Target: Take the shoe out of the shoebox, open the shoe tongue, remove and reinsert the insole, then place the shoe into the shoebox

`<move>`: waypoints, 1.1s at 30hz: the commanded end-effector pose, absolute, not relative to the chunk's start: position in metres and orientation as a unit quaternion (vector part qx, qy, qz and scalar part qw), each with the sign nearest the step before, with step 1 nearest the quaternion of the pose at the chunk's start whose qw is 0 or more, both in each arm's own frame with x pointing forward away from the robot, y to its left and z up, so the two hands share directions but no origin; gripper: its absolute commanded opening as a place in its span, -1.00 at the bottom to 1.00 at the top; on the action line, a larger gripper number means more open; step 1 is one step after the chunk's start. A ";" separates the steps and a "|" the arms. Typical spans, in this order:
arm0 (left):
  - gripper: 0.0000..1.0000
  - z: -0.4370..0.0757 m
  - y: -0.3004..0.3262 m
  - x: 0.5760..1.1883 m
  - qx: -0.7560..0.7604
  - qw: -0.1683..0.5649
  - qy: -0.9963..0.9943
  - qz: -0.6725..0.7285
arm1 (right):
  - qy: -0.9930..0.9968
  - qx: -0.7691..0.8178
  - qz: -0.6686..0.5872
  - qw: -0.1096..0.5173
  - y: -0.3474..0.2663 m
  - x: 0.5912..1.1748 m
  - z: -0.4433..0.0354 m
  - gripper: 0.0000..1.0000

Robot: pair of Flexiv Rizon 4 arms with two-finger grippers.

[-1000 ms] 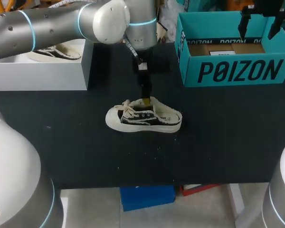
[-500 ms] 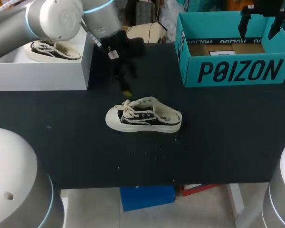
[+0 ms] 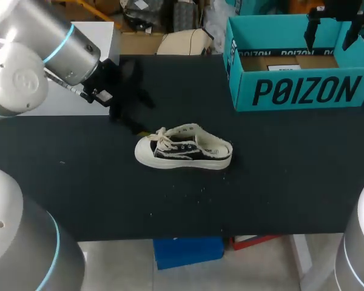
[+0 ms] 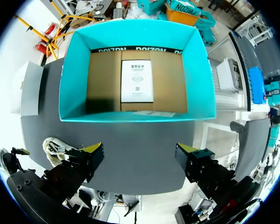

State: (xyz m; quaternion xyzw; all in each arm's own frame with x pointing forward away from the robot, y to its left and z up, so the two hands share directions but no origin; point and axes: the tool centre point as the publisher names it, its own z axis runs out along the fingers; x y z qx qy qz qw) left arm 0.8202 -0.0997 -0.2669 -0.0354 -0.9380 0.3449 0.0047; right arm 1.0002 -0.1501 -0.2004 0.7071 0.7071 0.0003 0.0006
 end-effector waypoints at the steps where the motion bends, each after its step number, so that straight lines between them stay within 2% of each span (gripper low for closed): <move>1: 1.00 -0.271 -0.096 0.814 -0.004 -0.081 -0.914 0.397 | 0.707 0.707 0.000 0.000 -0.150 1.000 -0.200 1.00; 21: 1.00 -0.271 -0.096 0.814 -0.004 -0.081 -0.914 0.397 | 0.707 0.707 0.000 0.000 -0.150 1.000 -0.200 1.00; 26: 1.00 -0.271 -0.096 0.814 -0.004 -0.081 -0.914 0.397 | 0.839 0.535 0.027 0.091 -0.091 1.000 -0.181 1.00; 28: 1.00 -0.271 -0.096 0.814 -0.004 -0.081 -0.914 0.397 | 0.878 0.463 0.064 0.101 -0.069 0.988 -0.178 1.00; 30: 1.00 -0.271 -0.096 0.814 -0.004 -0.081 -0.914 0.397 | 0.957 0.270 0.048 0.096 -0.041 0.952 -0.183 1.00; 33: 1.00 -0.271 -0.096 0.814 -0.004 -0.081 -0.914 0.397 | 0.957 0.270 0.048 0.096 -0.041 0.952 -0.183 1.00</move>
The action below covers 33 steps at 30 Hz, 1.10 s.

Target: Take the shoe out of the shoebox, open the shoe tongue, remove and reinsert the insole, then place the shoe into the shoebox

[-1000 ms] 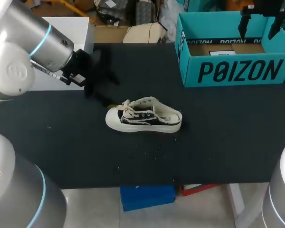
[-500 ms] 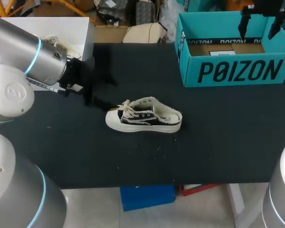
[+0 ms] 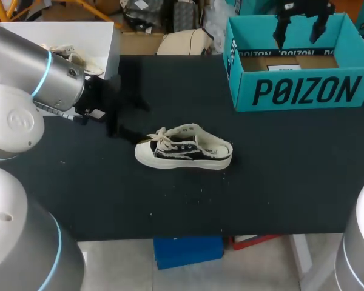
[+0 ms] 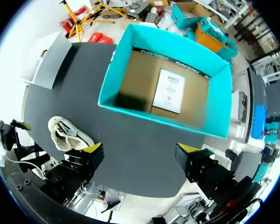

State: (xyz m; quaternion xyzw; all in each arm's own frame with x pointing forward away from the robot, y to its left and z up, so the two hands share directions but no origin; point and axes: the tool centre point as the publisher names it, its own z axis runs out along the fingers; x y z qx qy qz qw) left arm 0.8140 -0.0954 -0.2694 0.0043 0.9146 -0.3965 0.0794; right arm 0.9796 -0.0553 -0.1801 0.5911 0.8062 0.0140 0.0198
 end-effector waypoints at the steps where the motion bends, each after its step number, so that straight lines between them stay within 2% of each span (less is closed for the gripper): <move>1: 1.00 -0.271 -0.096 0.814 0.004 0.081 0.914 -0.397 | 0.957 0.270 0.048 0.096 -0.041 0.952 -0.183 1.00; 11: 1.00 -0.271 -0.096 0.814 0.004 0.081 0.914 -0.397 | 0.957 0.270 0.048 0.096 -0.041 0.952 -0.183 1.00; 15: 1.00 -0.271 -0.096 0.814 0.004 0.081 0.914 -0.397 | 0.992 0.041 0.115 0.017 0.008 0.937 -0.180 1.00; 19: 1.00 -0.271 -0.096 0.814 0.004 0.081 0.914 -0.397 | 0.976 -0.158 0.146 -0.044 0.028 0.887 -0.185 1.00; 33: 1.00 -0.271 -0.096 0.814 0.004 0.081 0.914 -0.397 | 0.976 -0.158 0.146 -0.044 0.028 0.887 -0.185 1.00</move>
